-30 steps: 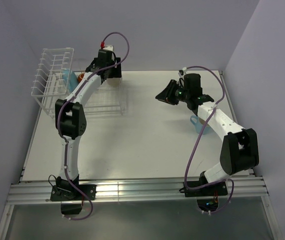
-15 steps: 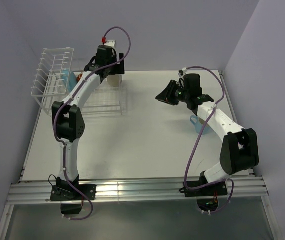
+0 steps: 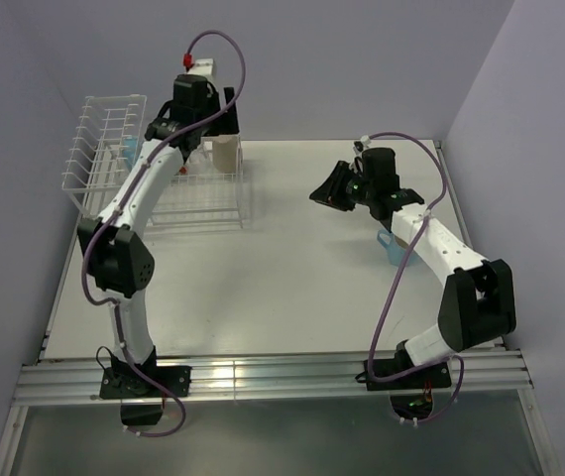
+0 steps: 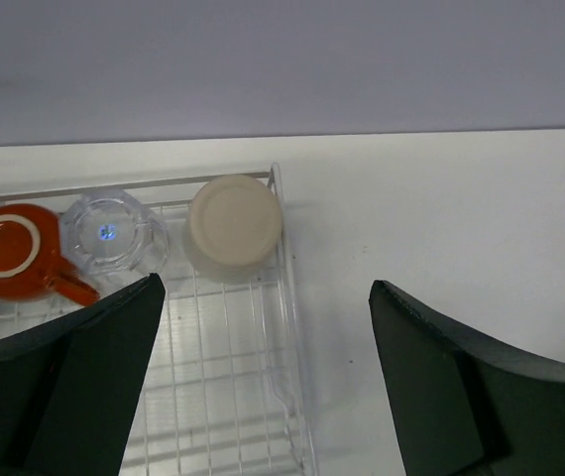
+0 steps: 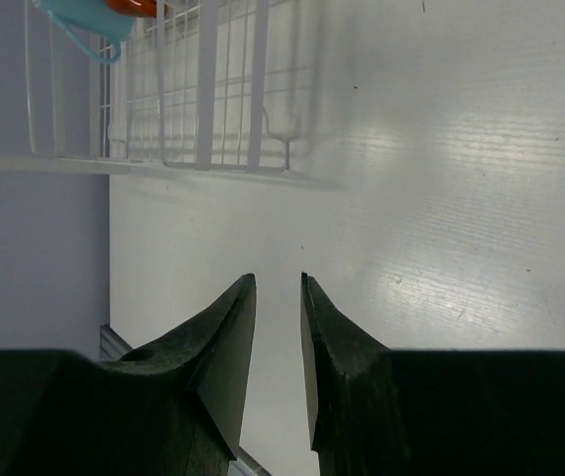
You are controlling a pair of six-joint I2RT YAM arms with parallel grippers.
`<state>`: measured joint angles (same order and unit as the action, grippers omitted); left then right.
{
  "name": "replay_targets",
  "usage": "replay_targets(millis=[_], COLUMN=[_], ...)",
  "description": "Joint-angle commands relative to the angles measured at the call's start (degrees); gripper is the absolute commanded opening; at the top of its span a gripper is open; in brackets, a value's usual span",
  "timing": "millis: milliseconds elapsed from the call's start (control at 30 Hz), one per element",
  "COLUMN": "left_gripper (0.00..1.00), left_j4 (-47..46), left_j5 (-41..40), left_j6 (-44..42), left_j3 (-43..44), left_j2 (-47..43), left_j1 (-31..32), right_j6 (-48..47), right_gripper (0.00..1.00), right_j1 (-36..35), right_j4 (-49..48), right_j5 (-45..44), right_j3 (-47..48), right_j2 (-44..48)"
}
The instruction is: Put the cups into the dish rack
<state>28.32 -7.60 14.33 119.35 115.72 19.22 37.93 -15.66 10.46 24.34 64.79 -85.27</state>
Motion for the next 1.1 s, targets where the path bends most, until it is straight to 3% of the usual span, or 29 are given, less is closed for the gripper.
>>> replay_targets(millis=[0,100,267,333,467,700,933,1067], left_gripper=[0.92,0.92,0.93,0.93,0.93,0.93,0.93,0.93], left_j4=[1.8,6.2,10.0,9.0,7.7,2.4,0.1,-0.5], left_j5=[-1.6,-3.4,-5.5,-4.9,-3.2,3.4,8.1,9.4], left_j6=[2.7,4.8,6.4,6.3,6.9,9.0,9.7,9.8], left_j3=[-1.0,-3.1,-12.2,-18.3,-26.3,-38.0,-41.2,-42.1], left_j2=[-11.6,-18.7,-33.0,-37.6,-47.6,-53.6,-53.8,-53.7], left_j1=[-0.1,-0.1,-0.1,-0.1,-0.1,-0.1,-0.1,-0.1], right_j6=[-2.5,-4.2,-6.3,-6.8,-6.4,-3.2,-4.8,-5.8], right_gripper=[0.33,0.33,0.35,0.42,0.46,0.46,0.45,0.44], right_j1=[-1.1,-1.7,-1.9,-1.9,-0.3,4.3,12.4,13.3], right_j4=[2.4,6.3,13.2,15.4,19.4,24.9,23.8,22.9], right_j5=[-5.2,-9.4,-24.3,-29.2,-37.8,-45.7,-45.1,-43.9], right_j3=[1.7,1.3,-0.1,-1.1,-4.0,-6.8,-10.8,-12.8], right_j2=[5.5,8.6,13.9,16.1,18.2,20.1,22.0,21.5])
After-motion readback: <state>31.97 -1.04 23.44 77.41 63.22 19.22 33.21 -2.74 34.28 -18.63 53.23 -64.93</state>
